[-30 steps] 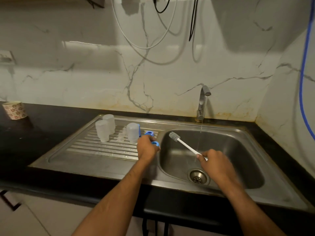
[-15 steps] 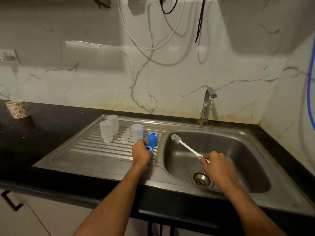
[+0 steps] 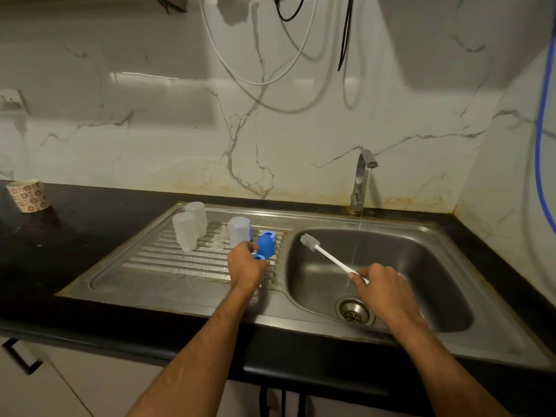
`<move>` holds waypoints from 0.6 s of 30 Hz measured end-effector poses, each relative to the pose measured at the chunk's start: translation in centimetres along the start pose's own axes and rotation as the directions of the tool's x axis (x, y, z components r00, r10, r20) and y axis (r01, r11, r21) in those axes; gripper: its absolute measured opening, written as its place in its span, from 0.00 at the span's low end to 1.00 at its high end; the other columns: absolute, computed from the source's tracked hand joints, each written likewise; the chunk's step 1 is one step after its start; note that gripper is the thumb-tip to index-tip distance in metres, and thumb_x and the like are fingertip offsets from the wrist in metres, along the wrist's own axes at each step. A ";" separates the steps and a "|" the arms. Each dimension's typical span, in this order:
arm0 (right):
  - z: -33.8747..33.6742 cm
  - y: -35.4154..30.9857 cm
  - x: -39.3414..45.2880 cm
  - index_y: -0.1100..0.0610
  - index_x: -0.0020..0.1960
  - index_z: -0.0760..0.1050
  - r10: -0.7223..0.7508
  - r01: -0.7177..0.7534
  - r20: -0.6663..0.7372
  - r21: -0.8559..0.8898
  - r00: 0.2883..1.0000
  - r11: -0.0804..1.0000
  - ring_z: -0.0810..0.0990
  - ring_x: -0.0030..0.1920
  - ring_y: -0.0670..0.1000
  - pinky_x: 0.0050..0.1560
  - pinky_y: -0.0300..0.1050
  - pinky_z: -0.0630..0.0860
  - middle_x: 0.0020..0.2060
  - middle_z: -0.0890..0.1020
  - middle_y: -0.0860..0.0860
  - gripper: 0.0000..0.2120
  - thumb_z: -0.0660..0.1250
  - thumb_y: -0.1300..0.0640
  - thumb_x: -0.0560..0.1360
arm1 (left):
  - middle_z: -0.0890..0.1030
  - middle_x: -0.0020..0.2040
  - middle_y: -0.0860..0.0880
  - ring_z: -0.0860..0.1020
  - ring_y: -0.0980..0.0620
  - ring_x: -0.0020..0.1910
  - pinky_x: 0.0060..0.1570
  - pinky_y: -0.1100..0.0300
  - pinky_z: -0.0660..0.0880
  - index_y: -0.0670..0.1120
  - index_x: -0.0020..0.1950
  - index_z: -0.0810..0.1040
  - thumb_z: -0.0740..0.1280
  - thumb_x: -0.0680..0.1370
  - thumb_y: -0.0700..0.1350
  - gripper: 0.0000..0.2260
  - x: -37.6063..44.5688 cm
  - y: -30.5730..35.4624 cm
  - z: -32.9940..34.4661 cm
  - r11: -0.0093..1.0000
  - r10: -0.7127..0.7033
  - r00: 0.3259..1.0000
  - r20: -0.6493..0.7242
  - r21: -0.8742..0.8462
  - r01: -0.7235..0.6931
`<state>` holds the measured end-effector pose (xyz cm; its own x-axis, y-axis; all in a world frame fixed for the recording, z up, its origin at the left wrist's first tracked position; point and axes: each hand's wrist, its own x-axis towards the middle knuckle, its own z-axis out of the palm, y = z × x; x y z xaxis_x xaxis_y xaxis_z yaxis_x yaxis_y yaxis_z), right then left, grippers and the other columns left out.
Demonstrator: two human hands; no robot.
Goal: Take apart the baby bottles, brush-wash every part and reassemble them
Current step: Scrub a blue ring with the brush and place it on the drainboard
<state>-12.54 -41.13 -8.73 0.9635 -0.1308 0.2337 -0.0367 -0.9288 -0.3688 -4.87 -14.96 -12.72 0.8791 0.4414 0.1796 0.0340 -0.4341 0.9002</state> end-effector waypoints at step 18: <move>-4.9 4.5 -0.8 0.52 0.55 0.84 0.129 -0.129 -0.039 -0.002 0.991 0.992 0.75 0.36 0.51 0.33 0.42 0.67 0.38 0.80 0.49 0.16 0.64 0.42 0.82 | 0.81 0.54 0.50 0.79 0.52 0.53 0.55 0.60 0.76 0.46 0.58 0.80 0.77 0.71 0.37 0.18 -2.7 5.3 7.2 0.978 0.197 0.964 0.178 0.039 -0.207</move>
<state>-14.77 -46.93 -6.19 0.9398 -0.2626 0.2188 -0.1612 -0.9049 -0.3938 -3.64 -24.10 -11.24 0.9389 0.2005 0.2799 -0.1301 -0.5461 0.8275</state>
